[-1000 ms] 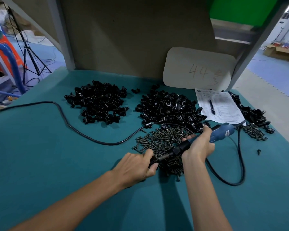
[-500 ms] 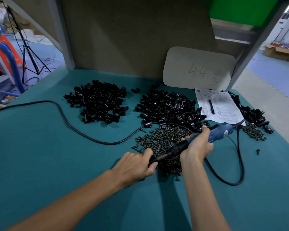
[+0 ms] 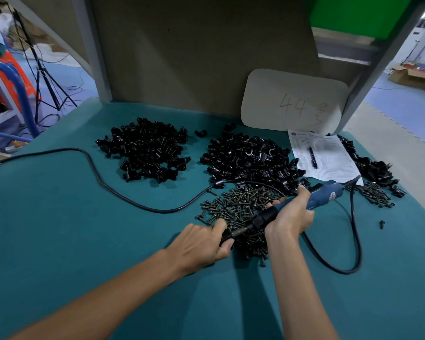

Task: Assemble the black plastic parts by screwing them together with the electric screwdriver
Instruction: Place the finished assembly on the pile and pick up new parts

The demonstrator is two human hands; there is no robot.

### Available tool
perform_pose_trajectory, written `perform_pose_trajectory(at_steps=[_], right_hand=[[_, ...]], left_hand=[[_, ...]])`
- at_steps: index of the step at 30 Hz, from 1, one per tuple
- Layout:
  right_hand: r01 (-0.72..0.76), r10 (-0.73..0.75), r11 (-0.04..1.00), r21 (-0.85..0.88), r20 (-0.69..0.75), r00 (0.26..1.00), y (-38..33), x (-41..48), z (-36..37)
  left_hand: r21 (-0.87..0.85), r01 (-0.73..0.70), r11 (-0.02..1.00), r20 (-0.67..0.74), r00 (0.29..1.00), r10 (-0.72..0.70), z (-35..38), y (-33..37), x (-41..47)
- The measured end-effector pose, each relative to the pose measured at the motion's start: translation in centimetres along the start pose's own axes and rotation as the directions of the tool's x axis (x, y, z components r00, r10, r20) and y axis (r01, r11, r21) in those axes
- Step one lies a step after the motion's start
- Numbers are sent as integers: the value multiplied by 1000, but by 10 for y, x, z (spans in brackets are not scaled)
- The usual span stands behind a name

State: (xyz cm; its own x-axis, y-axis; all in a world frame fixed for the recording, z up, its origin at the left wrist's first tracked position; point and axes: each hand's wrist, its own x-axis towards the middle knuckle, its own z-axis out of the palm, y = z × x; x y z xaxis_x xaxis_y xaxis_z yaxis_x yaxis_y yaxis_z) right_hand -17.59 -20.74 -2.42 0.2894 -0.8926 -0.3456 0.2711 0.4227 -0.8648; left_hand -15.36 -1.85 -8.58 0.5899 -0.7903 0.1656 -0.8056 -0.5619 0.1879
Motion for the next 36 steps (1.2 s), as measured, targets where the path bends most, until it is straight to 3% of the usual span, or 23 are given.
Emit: perform_pose_trajectory(at_steps=[12, 16, 20, 24, 26, 28, 29, 31, 33, 36], right_hand=[[-14, 14, 1000, 3, 21, 1000, 3, 2, 1], [-39, 31, 996, 84, 96, 995, 0, 4, -2], [2, -34, 988, 151, 209, 977, -3, 3, -1], [73, -95, 990, 122, 182, 979, -20, 16, -4], [80, -82, 997, 16, 194, 977, -42, 34, -12], [86, -17, 968, -234, 280, 960, -60, 52, -28], [132, 5, 898, -419, 309, 951, -65, 59, -38], [311, -51, 567, -763, 344, 938, -67, 66, -56], [416, -110, 253, -873, 401, 909, -63, 62, -69], [428, -122, 71, -901, 418, 900, -50, 60, -78]], left_hand=[[-22, 9, 1000, -13, 1000, -9, -2, 1, 0], [-101, 26, 995, -16, 999, -28, -3, 1, -3], [-169, 30, 985, -28, 999, -36, -1, 0, -4], [-238, 14, 971, -91, 995, -37, 1, -6, -11], [-251, -5, 968, -132, 991, -29, 1, -6, -11], [-244, -13, 970, -170, 985, -29, 0, -4, -9], [-235, -14, 972, -186, 982, -31, 0, -3, -8], [-230, -10, 973, -219, 975, -42, 0, -2, -7], [-233, 1, 973, -242, 968, -59, 2, -2, -8], [-238, 16, 971, -245, 967, -76, 2, -2, -9]])
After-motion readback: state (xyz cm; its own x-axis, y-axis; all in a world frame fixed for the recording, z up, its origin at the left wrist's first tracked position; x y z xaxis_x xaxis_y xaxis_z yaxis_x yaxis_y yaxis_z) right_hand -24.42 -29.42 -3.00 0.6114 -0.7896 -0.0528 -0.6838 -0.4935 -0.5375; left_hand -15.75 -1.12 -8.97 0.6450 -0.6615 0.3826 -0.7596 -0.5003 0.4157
